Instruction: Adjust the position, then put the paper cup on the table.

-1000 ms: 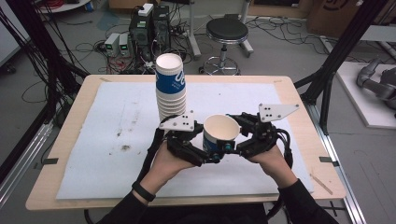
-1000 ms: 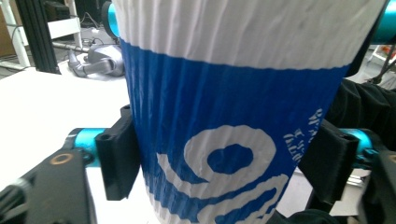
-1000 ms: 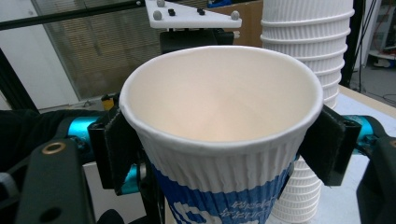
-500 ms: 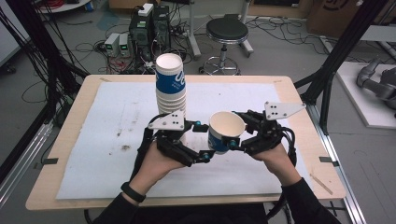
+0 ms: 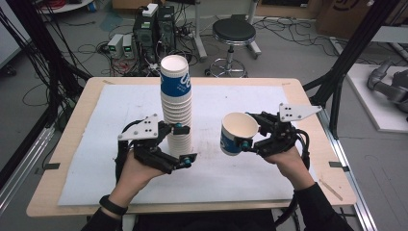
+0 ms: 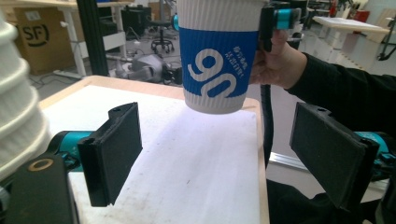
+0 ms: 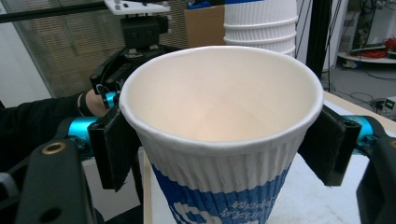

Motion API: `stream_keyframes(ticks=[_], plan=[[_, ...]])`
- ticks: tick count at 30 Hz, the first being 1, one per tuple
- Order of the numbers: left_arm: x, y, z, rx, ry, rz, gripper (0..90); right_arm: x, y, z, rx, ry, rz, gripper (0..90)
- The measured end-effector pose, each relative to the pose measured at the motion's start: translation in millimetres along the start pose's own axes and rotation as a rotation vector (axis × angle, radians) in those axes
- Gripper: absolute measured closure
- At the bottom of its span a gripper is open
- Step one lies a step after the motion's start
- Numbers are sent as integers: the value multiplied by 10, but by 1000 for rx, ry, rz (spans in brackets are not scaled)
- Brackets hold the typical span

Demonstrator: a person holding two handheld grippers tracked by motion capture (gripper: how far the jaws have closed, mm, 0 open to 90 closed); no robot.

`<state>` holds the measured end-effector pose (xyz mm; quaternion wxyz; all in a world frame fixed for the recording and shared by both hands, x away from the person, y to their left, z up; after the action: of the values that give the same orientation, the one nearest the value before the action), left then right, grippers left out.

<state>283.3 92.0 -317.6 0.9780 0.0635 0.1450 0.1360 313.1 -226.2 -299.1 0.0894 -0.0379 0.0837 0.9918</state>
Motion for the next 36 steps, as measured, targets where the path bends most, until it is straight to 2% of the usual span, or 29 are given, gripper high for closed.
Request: stream_keyframes(ticks=[4, 9, 16, 25, 34, 36], plan=[[-35, 95, 6, -14, -27, 23, 168, -9, 28, 0, 1, -3, -1, 220], [-31, 141, 24, -27, -24, 39, 168, 7, 47, 16, 4, 5, 3, 220], [-21, 134, 41, -33, -16, 39, 168, 40, 45, 27, 23, 15, 9, 221], [-27, 217, 65, -50, -23, 42, 168, -1, 111, 30, 15, 15, -15, 221], [-8, 393, 73, -69, -31, 98, 168, -72, 165, 18, 6, 16, -45, 221], [9, 442, 61, -70, -35, 121, 168, -97, 179, 7, 7, 13, -54, 221]])
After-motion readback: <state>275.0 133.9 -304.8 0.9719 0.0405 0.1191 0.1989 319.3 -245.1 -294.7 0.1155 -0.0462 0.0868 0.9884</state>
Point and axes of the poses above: each handheld gripper's, and its own axes: y roughly backward along the jaws, z roughly out of its top, x roughly to its left, the point moved 2 cm from there along -y, roughly forward along the jaws, and after that the axes turned 13 degrees about y, right-handed, at the moved point
